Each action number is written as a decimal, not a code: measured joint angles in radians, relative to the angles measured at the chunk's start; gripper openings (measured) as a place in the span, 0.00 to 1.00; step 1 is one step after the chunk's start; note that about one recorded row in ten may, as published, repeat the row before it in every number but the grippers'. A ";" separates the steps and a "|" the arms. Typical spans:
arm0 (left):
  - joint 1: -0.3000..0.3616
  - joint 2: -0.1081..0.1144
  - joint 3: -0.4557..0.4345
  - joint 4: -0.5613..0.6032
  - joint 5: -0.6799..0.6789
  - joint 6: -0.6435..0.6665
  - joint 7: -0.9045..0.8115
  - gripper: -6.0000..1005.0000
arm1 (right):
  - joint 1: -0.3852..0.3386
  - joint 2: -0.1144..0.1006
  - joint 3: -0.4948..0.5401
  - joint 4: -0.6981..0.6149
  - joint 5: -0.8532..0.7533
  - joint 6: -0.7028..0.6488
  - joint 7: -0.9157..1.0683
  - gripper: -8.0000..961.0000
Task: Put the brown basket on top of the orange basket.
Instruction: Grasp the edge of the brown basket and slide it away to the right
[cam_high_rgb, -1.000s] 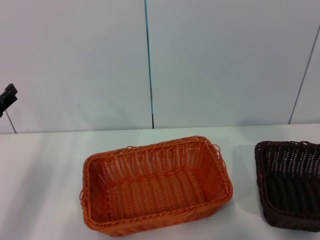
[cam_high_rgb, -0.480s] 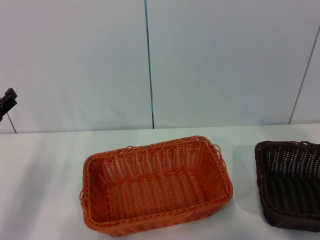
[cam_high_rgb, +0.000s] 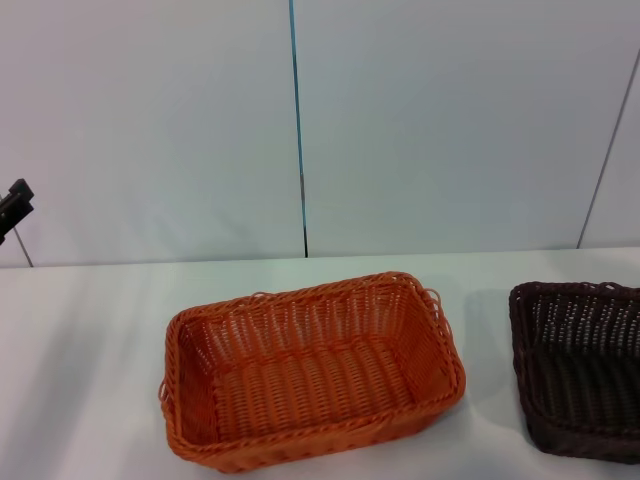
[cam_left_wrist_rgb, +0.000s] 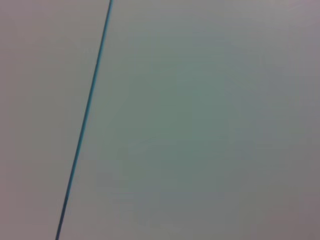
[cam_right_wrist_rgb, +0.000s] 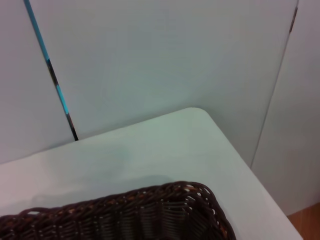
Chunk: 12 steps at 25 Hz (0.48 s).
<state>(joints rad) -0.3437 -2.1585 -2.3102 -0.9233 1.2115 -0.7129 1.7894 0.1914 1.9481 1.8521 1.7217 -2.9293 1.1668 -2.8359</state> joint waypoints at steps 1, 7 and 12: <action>0.000 0.000 0.000 0.000 0.000 0.001 0.000 0.93 | 0.013 -0.006 -0.005 -0.025 0.000 -0.007 0.000 0.92; 0.000 0.000 0.000 0.000 0.000 0.003 0.000 0.93 | 0.079 -0.032 -0.035 -0.176 0.000 -0.067 0.000 0.92; 0.000 0.000 0.000 0.000 0.000 0.007 0.001 0.93 | 0.102 -0.037 -0.050 -0.274 -0.001 -0.130 0.000 0.92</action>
<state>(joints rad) -0.3436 -2.1582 -2.3101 -0.9233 1.2120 -0.7062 1.7901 0.2933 1.9113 1.8024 1.4473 -2.9299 1.0363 -2.8364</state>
